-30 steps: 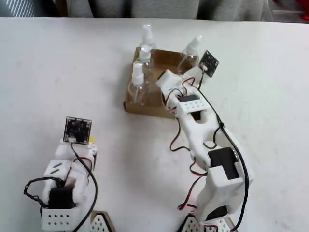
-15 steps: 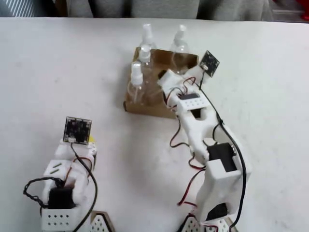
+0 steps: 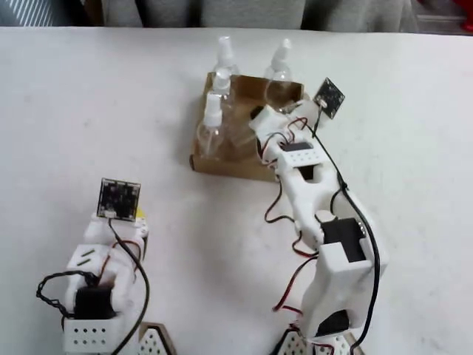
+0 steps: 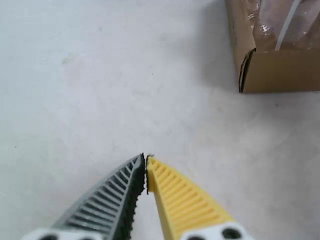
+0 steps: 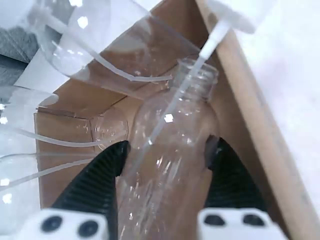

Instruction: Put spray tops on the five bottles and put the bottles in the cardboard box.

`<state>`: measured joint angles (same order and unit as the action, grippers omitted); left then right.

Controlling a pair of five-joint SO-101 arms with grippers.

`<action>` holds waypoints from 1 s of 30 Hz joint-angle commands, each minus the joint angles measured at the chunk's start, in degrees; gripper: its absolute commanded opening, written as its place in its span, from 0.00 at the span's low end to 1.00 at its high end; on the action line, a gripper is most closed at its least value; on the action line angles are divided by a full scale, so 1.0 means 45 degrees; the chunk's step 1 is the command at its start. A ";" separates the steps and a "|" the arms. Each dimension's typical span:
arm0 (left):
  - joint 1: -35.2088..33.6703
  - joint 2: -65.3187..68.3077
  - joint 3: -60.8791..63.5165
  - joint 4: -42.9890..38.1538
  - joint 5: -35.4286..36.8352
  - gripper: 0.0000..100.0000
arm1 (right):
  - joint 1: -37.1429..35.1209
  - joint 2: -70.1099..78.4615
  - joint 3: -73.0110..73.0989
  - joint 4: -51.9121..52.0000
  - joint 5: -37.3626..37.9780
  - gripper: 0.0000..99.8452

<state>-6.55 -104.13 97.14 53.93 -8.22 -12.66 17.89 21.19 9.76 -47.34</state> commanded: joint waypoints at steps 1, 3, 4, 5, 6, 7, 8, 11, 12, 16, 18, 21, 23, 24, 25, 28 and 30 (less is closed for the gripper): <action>0.0107 -0.0166 -0.0039 0.0000 -0.0137 0.02 | 0.0205 -0.1045 -0.0039 -0.0010 -0.0059 0.05; 0.0107 -0.0166 -0.0039 0.0000 -0.0137 0.02 | 0.0205 -0.1514 0.0293 -0.0049 -0.0039 0.05; 0.0107 -0.0166 -0.0039 0.0000 -0.0137 0.02 | 0.0205 -0.1709 0.0410 -0.0049 -0.0039 0.05; 0.0107 -0.0166 -0.0039 0.0000 -0.0137 0.02 | 0.0205 -0.1846 0.0508 -0.0049 -0.0039 0.05; 0.0107 -0.0166 -0.0039 0.0000 -0.0137 0.02 | 0.0205 -0.1963 0.0567 -0.0049 -0.0039 0.05; 0.0107 -0.0166 -0.0039 0.0000 -0.0137 0.03 | 0.0205 -0.2042 0.0586 -0.0010 -0.0020 0.05; 0.0107 -0.0166 -0.0039 0.0000 -0.0137 0.03 | 0.0225 -0.2061 0.0586 -0.0010 -0.0020 0.05; 0.0107 -0.0166 -0.0039 0.0000 -0.0137 0.03 | 0.0440 -0.2120 0.0586 -0.0010 -0.0020 0.05; 0.0107 -0.0166 -0.0039 0.0000 -0.0137 0.03 | 0.0498 -0.2159 0.0586 -0.0010 -0.0020 0.05; 0.0107 -0.0166 -0.0039 0.0000 -0.0137 0.03 | 0.0713 -0.2159 0.0586 -0.0010 0.0000 0.05; 0.0107 -0.0166 -0.0039 0.0000 -0.0137 0.03 | 0.0713 -0.2159 0.0586 -0.0010 0.0020 0.05; 0.0107 -0.0166 -0.0039 -0.0039 -0.0137 0.03 | 0.0713 -0.2159 0.0586 -0.0010 0.0039 0.05; 0.0107 -0.0166 -0.0039 -0.0039 -0.0137 0.03 | 0.0713 -0.2178 0.0586 0.0029 0.0039 0.05; 0.0107 -0.0166 -0.0039 -0.0059 -0.0137 0.03 | 0.0694 -0.2178 0.0567 0.0186 0.0039 0.05; 0.0107 -0.0166 -0.0039 -0.0059 -0.0137 0.03 | 0.0654 -0.2237 0.0527 0.0420 0.0039 0.05; 0.0107 -0.0166 -0.0039 -0.0078 -0.0137 0.03 | 0.0615 -0.2803 0.0567 0.1084 0.0039 0.05; 0.0107 -0.0166 -0.0039 -0.0078 -0.0137 0.03 | 0.0615 -0.3136 0.0567 0.1455 0.0000 0.05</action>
<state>-6.55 -104.13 97.14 53.93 -8.22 -10.46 9.63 24.62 13.19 -47.34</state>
